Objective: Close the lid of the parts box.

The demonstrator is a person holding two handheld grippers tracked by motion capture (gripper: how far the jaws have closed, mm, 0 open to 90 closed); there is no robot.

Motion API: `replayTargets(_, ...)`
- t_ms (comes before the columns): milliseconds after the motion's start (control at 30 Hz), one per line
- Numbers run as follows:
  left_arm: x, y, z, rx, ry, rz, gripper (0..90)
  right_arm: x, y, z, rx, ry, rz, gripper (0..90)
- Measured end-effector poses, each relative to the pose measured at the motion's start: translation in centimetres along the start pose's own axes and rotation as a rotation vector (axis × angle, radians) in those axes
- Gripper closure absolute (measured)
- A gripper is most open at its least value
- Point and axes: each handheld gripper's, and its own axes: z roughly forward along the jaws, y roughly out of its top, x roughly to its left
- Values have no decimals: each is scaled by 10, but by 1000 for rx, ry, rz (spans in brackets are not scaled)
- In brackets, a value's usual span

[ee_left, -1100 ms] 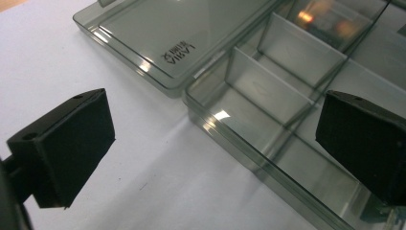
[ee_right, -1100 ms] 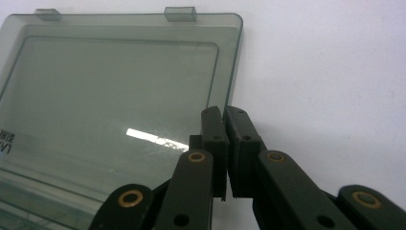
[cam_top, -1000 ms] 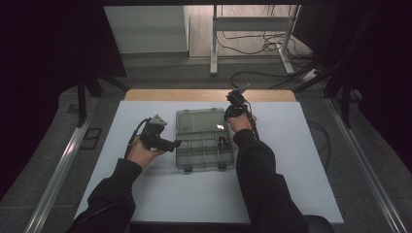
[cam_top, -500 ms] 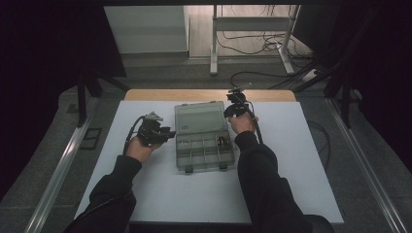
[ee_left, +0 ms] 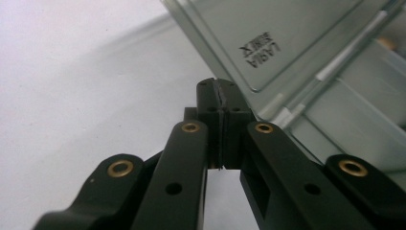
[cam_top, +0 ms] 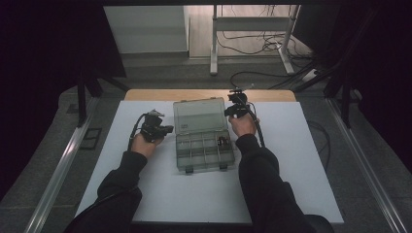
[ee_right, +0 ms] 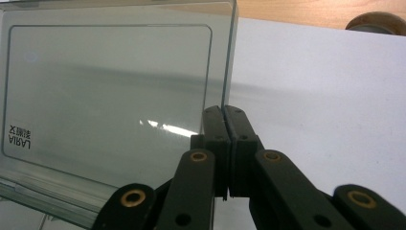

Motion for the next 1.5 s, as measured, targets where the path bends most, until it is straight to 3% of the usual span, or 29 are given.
replayTargets(367, 5, 2, 19, -13, -6, -55, 889, 1, -3, -5, -28, 1, -7, 884)
replayTargets(600, 8, 7, 26, -32, -7, -69, 889, 3, -3, -8, -36, -4, -13, 884)
replayTargets(1000, 17, 17, 28, -78, -33, -98, 888, 4, -7, -12, -65, 0, -22, 884)
replayTargets(1500, 20, 34, 20, -120, -40, -93, 889, 9, -11, -20, -99, -9, -48, 885)
